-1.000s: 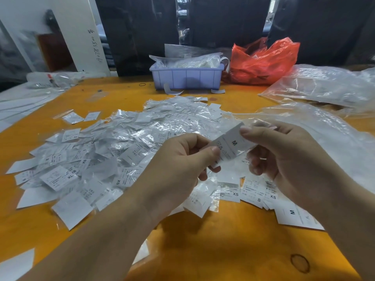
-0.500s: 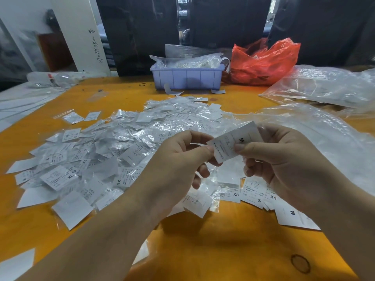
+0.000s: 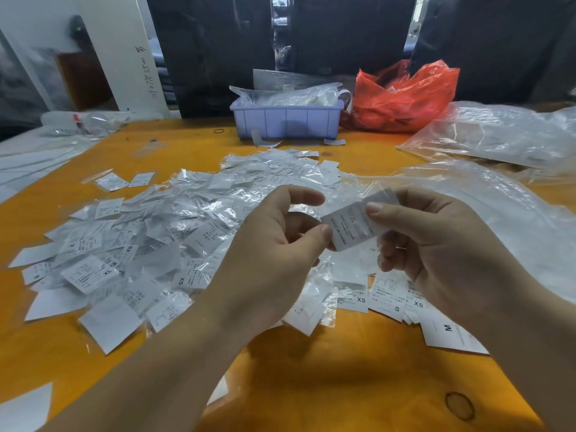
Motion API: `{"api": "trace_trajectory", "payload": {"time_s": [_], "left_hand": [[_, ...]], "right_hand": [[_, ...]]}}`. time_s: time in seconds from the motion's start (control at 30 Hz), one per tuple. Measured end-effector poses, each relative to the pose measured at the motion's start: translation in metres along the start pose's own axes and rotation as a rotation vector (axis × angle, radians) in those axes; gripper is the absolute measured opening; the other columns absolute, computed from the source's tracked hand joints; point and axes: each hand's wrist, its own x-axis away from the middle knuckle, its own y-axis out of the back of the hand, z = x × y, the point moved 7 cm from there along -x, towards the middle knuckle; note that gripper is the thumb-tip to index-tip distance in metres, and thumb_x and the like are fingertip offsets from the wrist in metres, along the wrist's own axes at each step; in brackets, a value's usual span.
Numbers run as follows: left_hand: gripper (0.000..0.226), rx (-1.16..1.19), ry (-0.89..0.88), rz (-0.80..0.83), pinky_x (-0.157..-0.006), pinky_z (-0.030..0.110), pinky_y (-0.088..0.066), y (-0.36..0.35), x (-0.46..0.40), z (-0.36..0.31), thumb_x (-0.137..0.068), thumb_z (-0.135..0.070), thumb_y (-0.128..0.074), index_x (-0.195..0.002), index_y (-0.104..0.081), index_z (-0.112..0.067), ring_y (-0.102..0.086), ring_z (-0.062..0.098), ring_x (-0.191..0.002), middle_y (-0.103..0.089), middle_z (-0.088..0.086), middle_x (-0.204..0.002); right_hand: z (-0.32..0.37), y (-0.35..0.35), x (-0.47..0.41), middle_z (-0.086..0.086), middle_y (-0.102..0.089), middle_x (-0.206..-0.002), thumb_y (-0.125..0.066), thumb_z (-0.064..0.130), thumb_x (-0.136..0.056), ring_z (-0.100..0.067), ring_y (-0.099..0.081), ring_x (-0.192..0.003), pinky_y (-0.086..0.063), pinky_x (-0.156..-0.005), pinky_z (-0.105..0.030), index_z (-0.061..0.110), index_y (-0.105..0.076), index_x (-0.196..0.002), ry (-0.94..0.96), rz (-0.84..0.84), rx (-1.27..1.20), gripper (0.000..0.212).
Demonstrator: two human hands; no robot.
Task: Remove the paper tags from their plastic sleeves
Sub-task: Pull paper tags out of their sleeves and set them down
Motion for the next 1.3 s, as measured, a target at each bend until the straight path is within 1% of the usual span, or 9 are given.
{"api": "trace_trajectory", "payload": {"time_s": [0.2, 0.3, 0.37, 0.5, 0.67, 0.83, 0.97, 1.17, 1.3], "left_hand": [[0.021, -0.002, -0.005, -0.020, -0.053, 0.015, -0.045, 0.000, 0.001, 0.000, -0.094, -0.019, -0.063, -0.107, -0.056, -0.034, -0.053, 0.005, -0.058, -0.071, -0.003, -0.080], [0.011, -0.012, 0.036, 0.001, -0.052, 0.012, -0.045, 0.000, 0.001, 0.002, -0.094, -0.034, -0.059, -0.105, -0.058, -0.032, -0.056, -0.002, -0.056, -0.070, -0.012, -0.076], [0.021, -0.007, 0.069, 0.035, -0.049, 0.010, -0.042, -0.003, 0.001, 0.004, -0.088, -0.047, -0.056, -0.097, -0.062, -0.030, -0.055, -0.003, -0.053, -0.066, -0.016, -0.068], [0.019, -0.050, 0.049, 0.051, -0.044, 0.008, -0.036, -0.004, 0.000, 0.003, -0.093, -0.031, -0.061, -0.082, -0.066, -0.017, -0.049, -0.003, -0.045, -0.057, -0.014, -0.055], [0.021, -0.030, 0.062, 0.033, -0.047, 0.008, -0.038, 0.000, -0.002, 0.003, -0.095, -0.027, -0.060, -0.079, -0.068, -0.015, -0.051, -0.001, -0.049, -0.058, -0.015, -0.054], [0.028, -0.004, 0.075, 0.003, -0.047, 0.010, -0.039, 0.003, -0.002, 0.005, -0.097, -0.030, -0.055, -0.077, -0.070, -0.018, -0.050, 0.000, -0.049, -0.060, -0.012, -0.057], [0.020, -0.051, 0.061, -0.044, -0.049, 0.012, -0.041, 0.008, -0.004, 0.007, -0.096, -0.028, -0.058, -0.079, -0.068, -0.024, -0.053, 0.001, -0.053, -0.063, -0.010, -0.062], [0.025, -0.126, 0.071, -0.035, -0.048, 0.011, -0.040, 0.009, -0.005, 0.009, -0.098, -0.028, -0.054, -0.077, -0.065, -0.021, -0.050, -0.001, -0.050, -0.062, -0.015, -0.059], [0.026, -0.207, 0.068, -0.033, -0.049, 0.011, -0.042, 0.007, -0.004, 0.009, -0.099, -0.031, -0.051, -0.077, -0.063, -0.024, -0.054, -0.003, -0.055, -0.065, -0.017, -0.065]], "right_hand": [[-0.005, 0.000, -0.001, -0.009, -0.063, -0.066, -0.077, 0.016, -0.058, -0.012, -0.052, -0.046, -0.046, -0.044, -0.021, 0.013, -0.077, -0.080, -0.005, -0.006, 0.029, 0.022], [-0.005, 0.003, -0.002, -0.010, -0.067, -0.071, -0.080, 0.013, -0.053, -0.013, -0.052, -0.046, -0.046, -0.044, -0.022, 0.015, -0.073, -0.087, -0.010, -0.019, 0.041, 0.035], [-0.006, -0.002, 0.000, -0.010, -0.068, -0.072, -0.082, 0.016, -0.049, -0.014, -0.052, -0.045, -0.046, -0.043, -0.022, 0.016, -0.073, -0.087, -0.022, 0.027, 0.056, 0.038], [-0.005, -0.018, 0.004, -0.014, -0.062, -0.071, -0.074, 0.031, -0.065, -0.014, -0.051, -0.048, -0.046, -0.044, -0.022, 0.014, -0.076, -0.079, -0.022, 0.148, 0.103, 0.022], [-0.002, -0.008, 0.002, -0.021, -0.061, -0.075, -0.068, 0.031, -0.073, -0.015, -0.048, -0.047, -0.046, -0.045, -0.023, 0.015, -0.075, -0.069, -0.017, 0.039, 0.085, 0.018], [-0.004, -0.005, 0.001, -0.018, -0.060, -0.073, -0.068, 0.032, -0.072, -0.014, -0.049, -0.047, -0.047, -0.046, -0.023, 0.016, -0.076, -0.068, -0.019, 0.021, 0.087, 0.018], [-0.007, -0.012, 0.002, -0.008, -0.066, -0.070, -0.068, 0.033, -0.072, -0.014, -0.051, -0.049, -0.048, -0.048, -0.022, 0.017, -0.076, -0.069, -0.054, 0.114, 0.147, 0.019], [-0.007, -0.003, 0.000, -0.015, -0.063, -0.069, -0.069, 0.031, -0.071, -0.015, -0.050, -0.047, -0.047, -0.046, -0.022, 0.013, -0.076, -0.069, -0.058, 0.033, 0.118, 0.019], [-0.009, 0.000, -0.001, -0.012, -0.064, -0.068, -0.070, 0.032, -0.069, -0.015, -0.050, -0.048, -0.048, -0.047, -0.023, 0.012, -0.077, -0.070, -0.078, 0.005, 0.136, 0.021]]}}
